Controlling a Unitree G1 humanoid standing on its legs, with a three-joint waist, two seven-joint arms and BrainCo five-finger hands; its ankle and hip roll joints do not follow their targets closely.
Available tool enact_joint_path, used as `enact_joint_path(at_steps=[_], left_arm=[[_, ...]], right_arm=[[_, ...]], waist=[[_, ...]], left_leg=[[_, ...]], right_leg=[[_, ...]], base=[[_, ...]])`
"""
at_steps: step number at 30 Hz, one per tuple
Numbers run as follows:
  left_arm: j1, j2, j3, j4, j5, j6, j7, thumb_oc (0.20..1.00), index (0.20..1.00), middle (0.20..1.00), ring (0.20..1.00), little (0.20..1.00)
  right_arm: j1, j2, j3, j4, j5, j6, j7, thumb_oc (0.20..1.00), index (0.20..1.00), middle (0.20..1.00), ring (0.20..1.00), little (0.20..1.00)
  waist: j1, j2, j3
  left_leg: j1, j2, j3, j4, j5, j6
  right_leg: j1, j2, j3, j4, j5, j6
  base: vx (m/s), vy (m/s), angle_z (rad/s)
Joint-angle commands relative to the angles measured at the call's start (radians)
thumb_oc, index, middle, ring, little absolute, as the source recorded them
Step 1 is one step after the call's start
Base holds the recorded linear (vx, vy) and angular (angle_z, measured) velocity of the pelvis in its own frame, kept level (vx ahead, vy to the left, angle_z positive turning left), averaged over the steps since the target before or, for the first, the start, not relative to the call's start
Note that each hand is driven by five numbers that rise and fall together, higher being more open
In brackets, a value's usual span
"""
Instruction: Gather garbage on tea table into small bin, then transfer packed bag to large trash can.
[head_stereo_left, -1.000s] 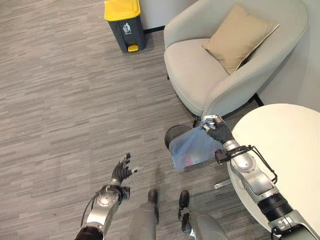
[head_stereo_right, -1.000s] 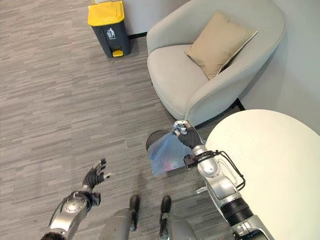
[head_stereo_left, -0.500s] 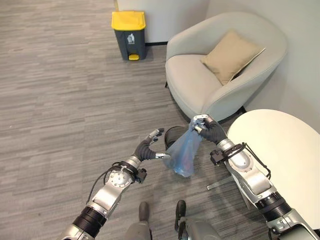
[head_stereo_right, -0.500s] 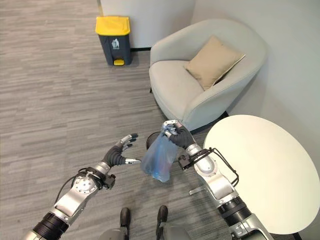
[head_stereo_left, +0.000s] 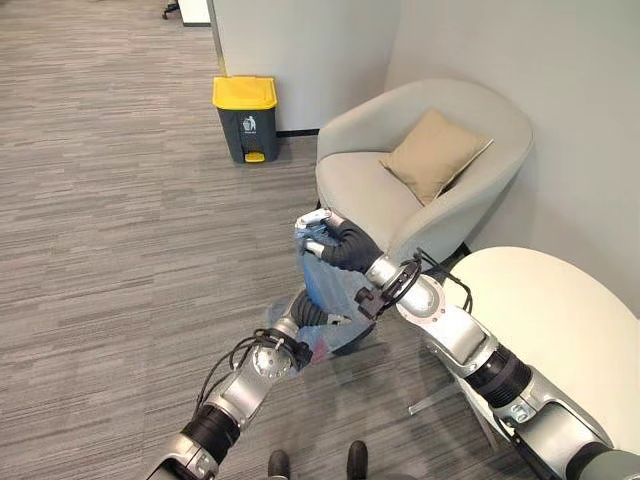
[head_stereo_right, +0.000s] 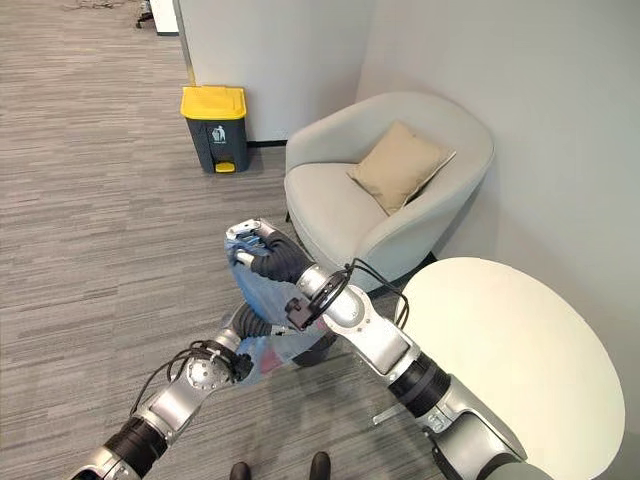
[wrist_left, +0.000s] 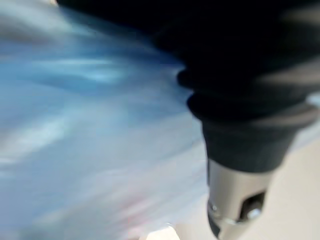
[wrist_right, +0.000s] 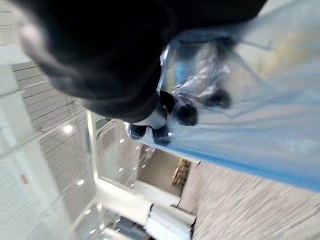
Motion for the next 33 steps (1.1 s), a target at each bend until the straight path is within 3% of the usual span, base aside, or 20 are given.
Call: enact_joint_path(at_steps=[1, 3, 4, 5, 14, 16, 18, 20, 24, 33], left_arm=[[-0.1, -0.014, -0.042, 0.057, 0.038, -0.012, 0.021, 1.0, 1.0, 1.0, 1.0, 1.0], [-0.14, -0.028, -0.067, 0.079, 0.039, -0.013, 0.025, 1.0, 1.0, 1.0, 1.0, 1.0], [-0.186, -0.046, -0.087, 0.111, 0.025, -0.011, 0.023, 0.42, 0.42, 0.42, 0.42, 0.42], [-0.22, -0.053, -0.093, 0.115, 0.006, -0.017, 0.023, 0.2, 0.2, 0.2, 0.2, 0.2], [-0.233, -0.018, -0.024, 0.056, -0.072, -0.042, 0.04, 0.2, 0.2, 0.2, 0.2, 0.2], [-0.187, -0.005, 0.012, 0.022, -0.083, -0.047, 0.032, 0.2, 0.2, 0.2, 0.2, 0.2], [-0.159, 0.004, 0.033, -0.001, -0.087, -0.051, 0.028, 0.2, 0.2, 0.2, 0.2, 0.2], [-0.091, 0.031, 0.09, -0.05, -0.09, -0.063, 0.029, 0.2, 0.2, 0.2, 0.2, 0.2], [-0.006, 0.058, 0.15, -0.096, -0.095, -0.07, 0.037, 0.2, 0.2, 0.2, 0.2, 0.2], [0.154, 0.089, 0.299, -0.095, -0.134, -0.057, 0.017, 0.2, 0.2, 0.2, 0.2, 0.2]], right_arm=[[-0.079, 0.099, -0.054, -0.078, 0.139, -0.111, -0.017, 0.2, 0.2, 0.2, 0.2, 0.2], [-0.093, 0.121, -0.027, -0.075, 0.159, -0.114, -0.01, 0.2, 0.2, 0.2, 0.2, 0.2], [-0.107, 0.132, -0.007, -0.068, 0.171, -0.11, -0.002, 0.2, 0.2, 0.2, 0.2, 0.2], [-0.116, 0.132, 0.01, -0.063, 0.161, -0.111, 0.001, 0.2, 0.2, 0.2, 0.2, 0.2], [-0.071, 0.076, 0.004, -0.033, 0.107, -0.089, 0.033, 0.2, 0.2, 0.2, 0.2, 0.2], [-0.03, 0.032, -0.018, -0.042, 0.028, -0.083, 0.037, 1.0, 1.0, 1.0, 1.0, 1.0], [-0.013, 0.001, -0.03, -0.052, -0.033, -0.081, 0.037, 1.0, 1.0, 1.0, 1.0, 1.0], [-0.001, -0.103, -0.078, -0.101, -0.28, -0.101, -0.013, 1.0, 1.0, 1.0, 1.0, 1.0], [0.045, -0.185, -0.121, -0.137, -0.473, -0.103, -0.061, 1.0, 1.0, 1.0, 1.0, 1.0], [0.286, -0.245, -0.265, -0.094, -0.507, -0.074, -0.068, 1.0, 1.0, 1.0, 1.0, 1.0]], waist=[[-0.006, -0.012, -0.011], [-0.01, -0.011, -0.013], [-0.018, -0.009, -0.016], [-0.024, -0.006, -0.02], [-0.04, 0.009, -0.031], [-0.039, 0.014, -0.033], [-0.038, 0.016, -0.034], [-0.034, 0.019, -0.035], [-0.03, 0.025, -0.036], [-0.033, 0.033, -0.033]], left_leg=[[-0.002, -0.014, -0.014, 0.027, -0.121, -0.022], [0.0, -0.014, -0.014, 0.025, -0.121, -0.022], [0.003, -0.015, -0.012, 0.024, -0.121, -0.022], [0.005, -0.015, -0.011, 0.022, -0.121, -0.022], [0.022, -0.017, 0.001, 0.014, -0.122, -0.022], [0.028, -0.018, 0.002, 0.011, -0.122, -0.022], [0.028, -0.019, 0.0, 0.01, -0.121, -0.022], [0.028, -0.02, -0.004, 0.007, -0.119, -0.021], [0.029, -0.018, -0.008, 0.005, -0.117, -0.021], [0.03, -0.018, -0.01, 0.005, -0.112, -0.021]], right_leg=[[0.038, -0.032, 0.014, 0.067, -0.197, 0.063], [0.038, -0.031, 0.015, 0.068, -0.197, 0.063], [0.037, -0.031, 0.017, 0.068, -0.197, 0.064], [0.037, -0.031, 0.017, 0.069, -0.197, 0.064], [0.046, -0.034, 0.025, 0.061, -0.191, 0.068], [0.052, -0.034, 0.022, 0.057, -0.191, 0.069], [0.053, -0.034, 0.021, 0.055, -0.19, 0.07], [0.056, -0.034, 0.019, 0.052, -0.191, 0.072], [0.058, -0.036, 0.014, 0.051, -0.192, 0.075], [0.064, -0.038, 0.006, 0.046, -0.191, 0.077]], base=[[0.01, 0.017, 0.05], [0.0, 0.0, 0.0], [0.0, 0.0, 0.0], [0.0, 0.033, -0.01], [0.0, 0.003, -0.03], [0.0, 0.0, 0.0], [0.0, 0.0, 0.0], [0.01, -0.015, 0.0], [0.0, 0.0, 0.0], [0.0, 0.0, 0.0]])
